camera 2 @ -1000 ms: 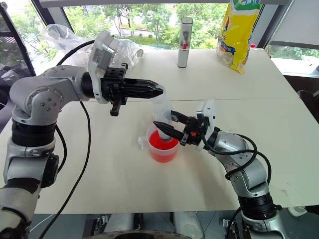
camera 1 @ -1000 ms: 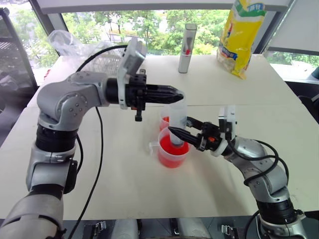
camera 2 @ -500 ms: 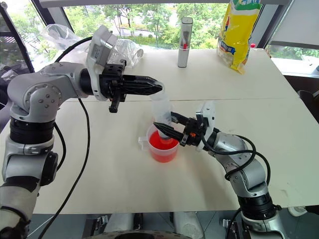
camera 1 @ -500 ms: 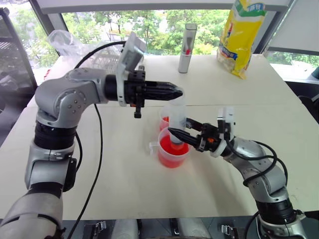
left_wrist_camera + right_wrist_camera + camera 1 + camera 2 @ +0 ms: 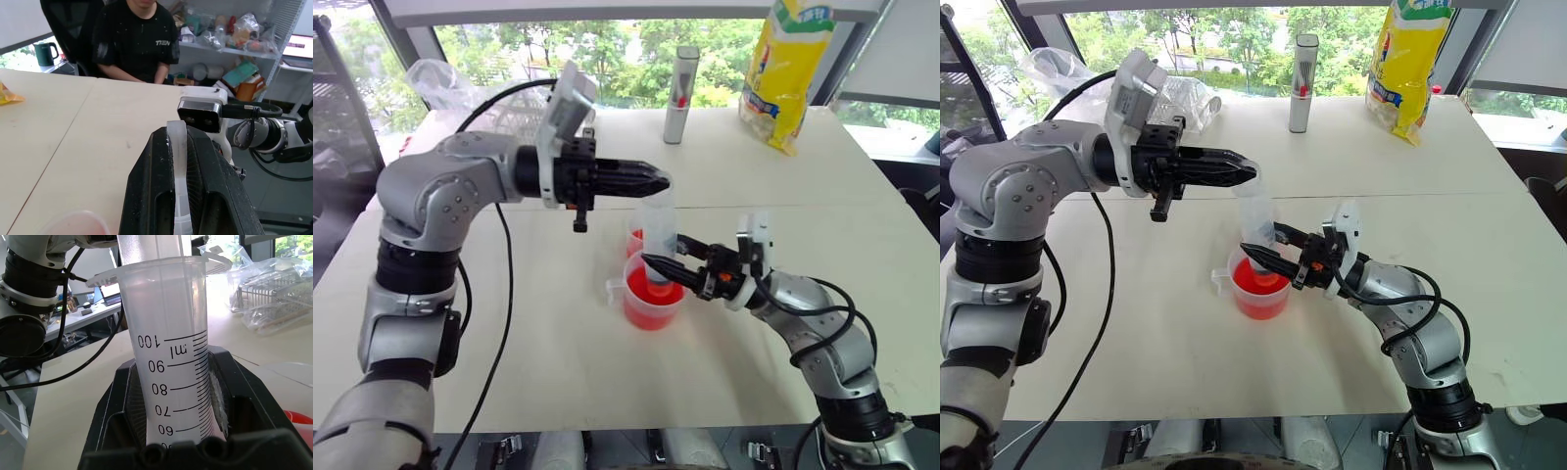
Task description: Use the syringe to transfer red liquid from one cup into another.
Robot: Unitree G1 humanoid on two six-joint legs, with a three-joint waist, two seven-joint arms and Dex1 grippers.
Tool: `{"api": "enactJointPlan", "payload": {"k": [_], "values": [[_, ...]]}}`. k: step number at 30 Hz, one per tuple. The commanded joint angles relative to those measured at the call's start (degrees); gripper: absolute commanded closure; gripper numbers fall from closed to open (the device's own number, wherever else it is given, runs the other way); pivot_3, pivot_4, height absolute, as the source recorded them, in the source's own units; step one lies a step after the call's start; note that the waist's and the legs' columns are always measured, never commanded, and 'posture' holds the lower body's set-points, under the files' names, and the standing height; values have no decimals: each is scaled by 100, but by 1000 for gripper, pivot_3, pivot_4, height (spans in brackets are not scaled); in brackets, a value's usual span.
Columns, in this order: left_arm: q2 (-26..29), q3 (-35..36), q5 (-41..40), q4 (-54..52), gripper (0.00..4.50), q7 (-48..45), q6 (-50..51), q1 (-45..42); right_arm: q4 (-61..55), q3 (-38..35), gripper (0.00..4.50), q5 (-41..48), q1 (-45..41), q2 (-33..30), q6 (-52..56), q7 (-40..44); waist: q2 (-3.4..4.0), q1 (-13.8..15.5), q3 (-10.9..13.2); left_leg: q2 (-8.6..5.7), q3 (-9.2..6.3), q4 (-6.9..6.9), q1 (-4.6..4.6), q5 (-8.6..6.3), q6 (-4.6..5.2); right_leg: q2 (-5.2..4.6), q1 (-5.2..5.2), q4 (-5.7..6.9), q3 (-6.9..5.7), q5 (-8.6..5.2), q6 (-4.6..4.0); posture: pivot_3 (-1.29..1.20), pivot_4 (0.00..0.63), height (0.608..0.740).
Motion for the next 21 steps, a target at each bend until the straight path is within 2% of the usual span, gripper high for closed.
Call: {"api": "enactJointPlan", "payload": {"k": [1, 6, 7, 16, 21], "values": [[149, 389, 59, -85, 2777, 106, -215, -39, -193, -46, 3120, 110, -126, -76, 54, 77, 0, -9, 0, 0, 1, 0, 0, 0, 0, 0, 0, 0, 0, 0, 0, 0, 150, 740], [224, 474, 119, -139, 230, 148, -312, 107, -337, -149, 3120, 184, -203, -90, 151, 29, 0, 3, 0, 0, 1, 0, 1, 0, 0, -1, 0, 1, 0, 0, 0, 0, 150, 740], [240, 519, 106, -136, 75, 171, -317, 118, -354, -162, 3120, 193, -210, -93, 164, 19, 0, 4, 0, 0, 1, 1, 0, 0, 0, -1, 0, 1, 0, 0, 0, 0, 150, 740], [552, 1367, -82, 32, 75, 532, -328, 195, -511, -369, 3120, 331, -342, -127, 293, -140, 0, -7, 0, 2, 1, 0, 2, 0, 0, -1, -2, 6, 0, 0, 0, 0, 150, 740], [1042, 1477, 329, 83, 75, 499, -639, 656, -544, -678, 3120, 715, -820, -203, 583, -358, 0, -7, 0, 2, 6, -2, 8, 0, 0, -3, -1, 9, 0, 0, 0, 0, 150, 740]]}}
